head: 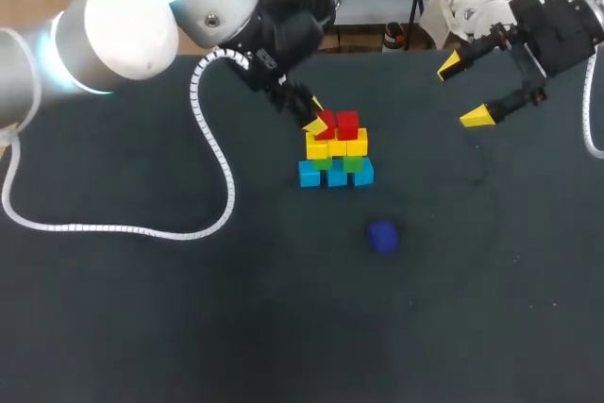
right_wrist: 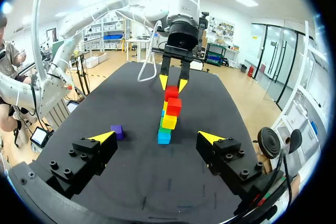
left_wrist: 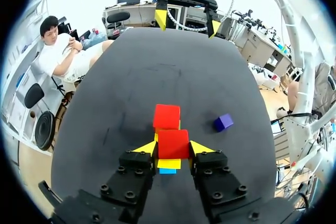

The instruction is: Place the blue cubes, place green cubes on the blue cubes, place the yellow cubes on the green cubes, then place the red cubes on the yellow cubes, and place purple cube on the red cubes.

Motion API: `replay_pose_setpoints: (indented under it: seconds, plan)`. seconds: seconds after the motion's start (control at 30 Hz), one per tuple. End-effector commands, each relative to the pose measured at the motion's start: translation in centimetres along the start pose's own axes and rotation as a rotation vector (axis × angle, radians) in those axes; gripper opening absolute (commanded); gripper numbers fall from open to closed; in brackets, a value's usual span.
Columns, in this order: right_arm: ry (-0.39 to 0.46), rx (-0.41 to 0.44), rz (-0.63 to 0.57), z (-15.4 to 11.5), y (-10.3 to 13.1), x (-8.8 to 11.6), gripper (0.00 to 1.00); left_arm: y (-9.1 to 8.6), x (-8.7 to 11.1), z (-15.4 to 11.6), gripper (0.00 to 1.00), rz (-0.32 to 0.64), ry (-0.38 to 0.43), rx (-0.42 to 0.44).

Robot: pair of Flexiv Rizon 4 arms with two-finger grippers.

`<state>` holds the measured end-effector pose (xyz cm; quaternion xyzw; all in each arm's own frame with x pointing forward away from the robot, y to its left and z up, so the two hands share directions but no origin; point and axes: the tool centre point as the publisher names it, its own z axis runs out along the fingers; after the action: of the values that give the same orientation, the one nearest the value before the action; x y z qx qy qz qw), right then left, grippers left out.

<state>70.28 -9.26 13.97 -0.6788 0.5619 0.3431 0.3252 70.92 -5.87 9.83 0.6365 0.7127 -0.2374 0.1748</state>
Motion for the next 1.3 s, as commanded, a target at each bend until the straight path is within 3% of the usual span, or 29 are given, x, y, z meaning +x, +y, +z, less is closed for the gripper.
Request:
replay_pose_setpoints:
  seconds: [0.03, 1.3]
  plan:
    - [-0.001, 0.000, -0.001, 0.02, -0.03, 0.03, 1.00, 0.39, -0.22, 0.16, 0.00, 0.003, 0.004, 0.006]
    - [-0.001, 0.000, -0.001, 0.02, -0.03, 0.03, 1.00, 0.94, -0.08, 0.63, 0.00, -0.020, -0.006, 0.015]
